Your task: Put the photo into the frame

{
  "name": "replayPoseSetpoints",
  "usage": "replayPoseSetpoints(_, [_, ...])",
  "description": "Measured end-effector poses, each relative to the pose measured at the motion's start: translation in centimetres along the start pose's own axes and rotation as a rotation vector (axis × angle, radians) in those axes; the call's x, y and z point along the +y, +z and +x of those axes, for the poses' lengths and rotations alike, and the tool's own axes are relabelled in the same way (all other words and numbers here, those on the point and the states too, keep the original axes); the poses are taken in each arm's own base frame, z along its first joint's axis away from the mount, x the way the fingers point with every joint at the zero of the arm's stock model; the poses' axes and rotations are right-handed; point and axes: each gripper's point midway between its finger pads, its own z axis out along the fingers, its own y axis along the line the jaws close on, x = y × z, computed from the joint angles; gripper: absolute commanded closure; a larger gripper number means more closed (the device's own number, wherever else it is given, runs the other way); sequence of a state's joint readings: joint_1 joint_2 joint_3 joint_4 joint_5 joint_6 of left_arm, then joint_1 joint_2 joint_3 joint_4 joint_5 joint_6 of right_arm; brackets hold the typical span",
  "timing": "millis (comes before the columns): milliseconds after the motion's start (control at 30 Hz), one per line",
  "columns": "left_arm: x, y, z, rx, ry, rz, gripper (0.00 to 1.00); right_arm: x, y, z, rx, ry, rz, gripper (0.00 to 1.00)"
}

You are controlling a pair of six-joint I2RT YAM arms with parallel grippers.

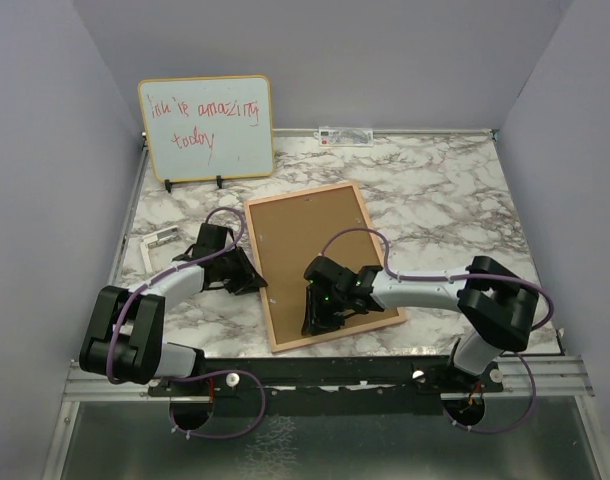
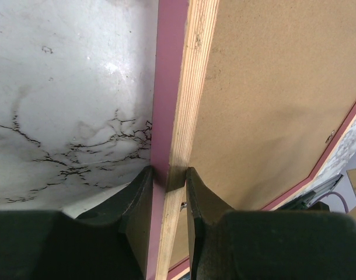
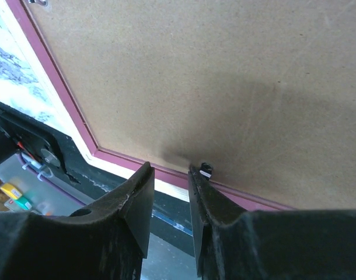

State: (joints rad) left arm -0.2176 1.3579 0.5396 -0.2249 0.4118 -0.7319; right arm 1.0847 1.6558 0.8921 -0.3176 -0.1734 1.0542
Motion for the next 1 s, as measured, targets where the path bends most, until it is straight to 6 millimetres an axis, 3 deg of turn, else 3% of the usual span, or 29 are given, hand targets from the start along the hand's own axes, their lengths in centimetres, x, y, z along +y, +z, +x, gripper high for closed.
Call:
replayPoseSetpoints(200, [0.0,0.0,0.0,0.000,-0.001,0.000,0.75,0.1,-0.4,-0.5,-0.021,-0.023,0.016,0.60])
replayPoseSetpoints(333, [0.0,0.0,0.0,0.000,0.000,-0.001,0.66,2.1,-1.2,-2.7,-0.104,-0.051,-0.010,0.54])
replayPoseSetpoints(533, [-0.2,-0.3,-0.6,-0.011,0.002,-0.021,0.51,6.3,-3.9,-8.3,-0.298,-0.052,-0.080,0.51])
replayPoseSetpoints(667, [-0.4,-0.7,-1.9,-0.049,0.016,-0.054,0.54,6.1,-4.7,-13.1,-0.390,0.018,-0.105,0.51])
replayPoseSetpoints(833, [-0.9,-1.4,-4.0,-0.118,0.023,-0.098,0.56,4.6,-3.2,-19.3,-0.454,0.060,-0.089,0.54])
replayPoseSetpoints(900, [-1.1,-1.6,-4.9,-0.149,0.027,-0.107,0.56,5.5,-2.0,-21.8,-0.460,0.031,-0.095,0.55])
replayPoseSetpoints(1000, [-1.1,-1.6,-5.7,-0.178,0.030,-0.125,0.58,7.4,-0.5,-24.0,-0.462,-0.028,-0.122,0.56])
